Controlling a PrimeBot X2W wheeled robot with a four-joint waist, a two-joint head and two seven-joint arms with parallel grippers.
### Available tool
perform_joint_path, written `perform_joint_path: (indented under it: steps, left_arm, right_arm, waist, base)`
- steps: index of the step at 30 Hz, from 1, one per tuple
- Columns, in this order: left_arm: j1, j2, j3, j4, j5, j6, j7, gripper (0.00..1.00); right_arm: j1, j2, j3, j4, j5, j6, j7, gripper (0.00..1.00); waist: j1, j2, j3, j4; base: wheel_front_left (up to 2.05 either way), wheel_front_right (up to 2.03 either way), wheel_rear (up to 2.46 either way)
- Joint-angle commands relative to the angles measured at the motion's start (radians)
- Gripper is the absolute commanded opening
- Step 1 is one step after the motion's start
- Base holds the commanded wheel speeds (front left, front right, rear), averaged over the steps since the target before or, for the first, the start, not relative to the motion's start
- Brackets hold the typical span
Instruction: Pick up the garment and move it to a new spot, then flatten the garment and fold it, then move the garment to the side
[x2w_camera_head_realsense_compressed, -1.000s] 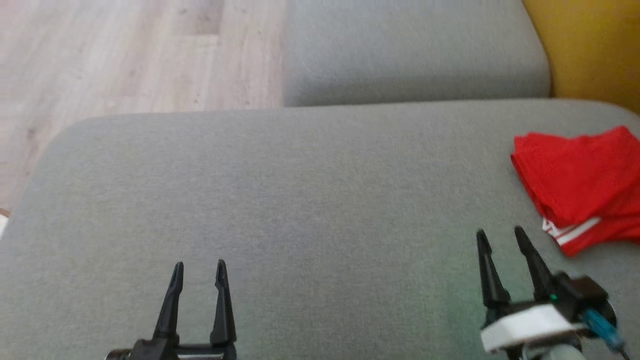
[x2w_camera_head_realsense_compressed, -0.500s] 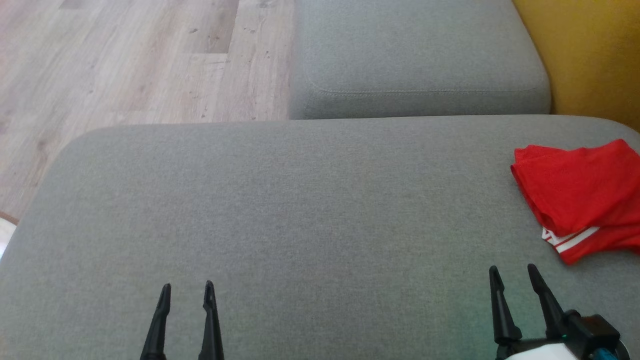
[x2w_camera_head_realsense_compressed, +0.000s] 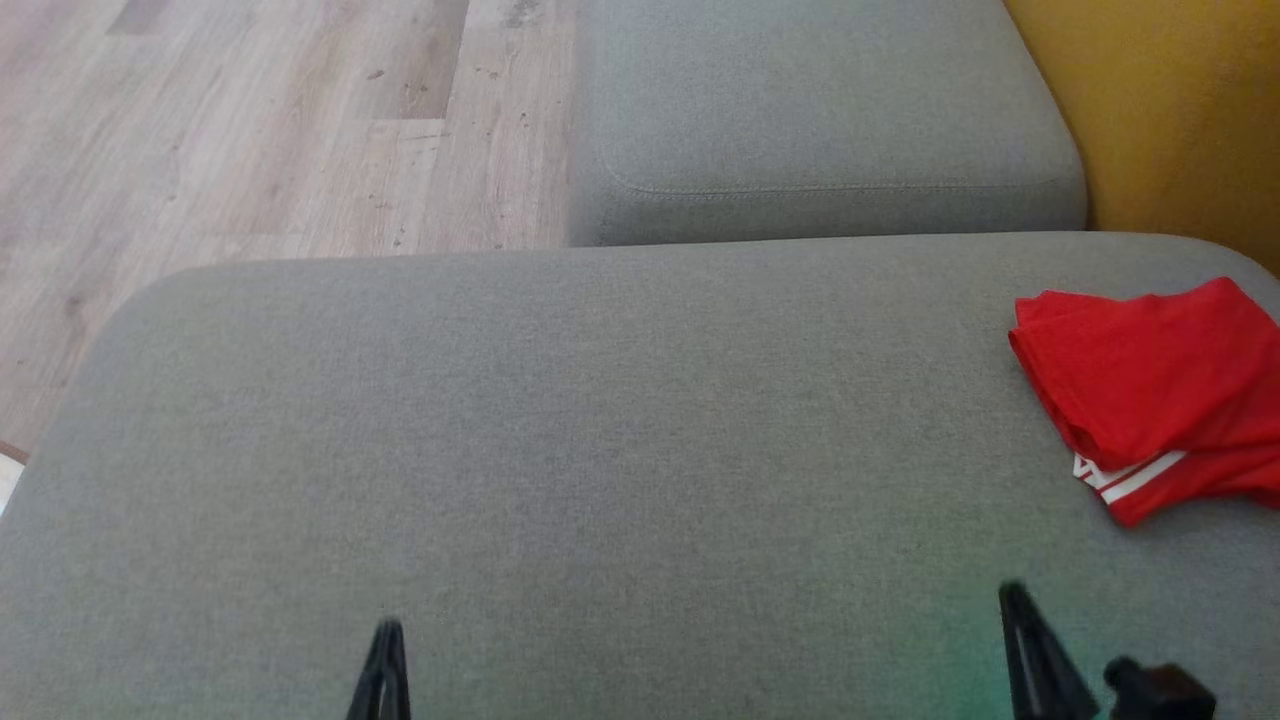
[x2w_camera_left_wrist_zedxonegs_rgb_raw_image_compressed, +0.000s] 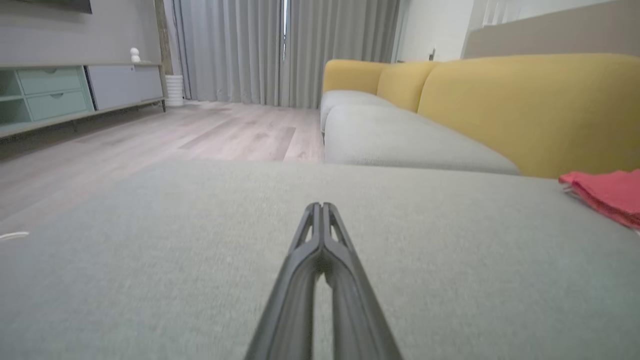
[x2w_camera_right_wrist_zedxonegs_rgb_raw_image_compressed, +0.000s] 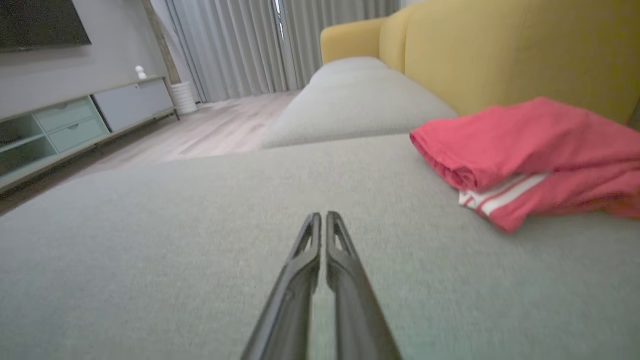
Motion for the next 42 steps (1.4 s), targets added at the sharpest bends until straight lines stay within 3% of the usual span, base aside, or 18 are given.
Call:
perform_joint_path:
  steps: [1, 42]
  left_arm:
    - [0.0, 0.0, 0.0, -0.001, -0.001, 0.0, 0.0, 0.0]
    - [-0.122, 0.022, 0.065, 0.05, -0.485, -0.064, 0.091, 0.0]
  right_arm:
    - [0.0, 0.0, 0.0, -0.001, 0.001, 0.0, 0.0, 0.0]
    - [-0.104, -0.02, -0.023, 0.0, 0.483, 0.002, 0.095, 0.0]
  waist:
    - [0.0, -0.0001, 0.0, 0.0]
    - [0.0, -0.0001, 0.036, -0.02]
  base:
    - [0.0, 0.0, 0.0]
    - [0.0, 0.0, 0.0]
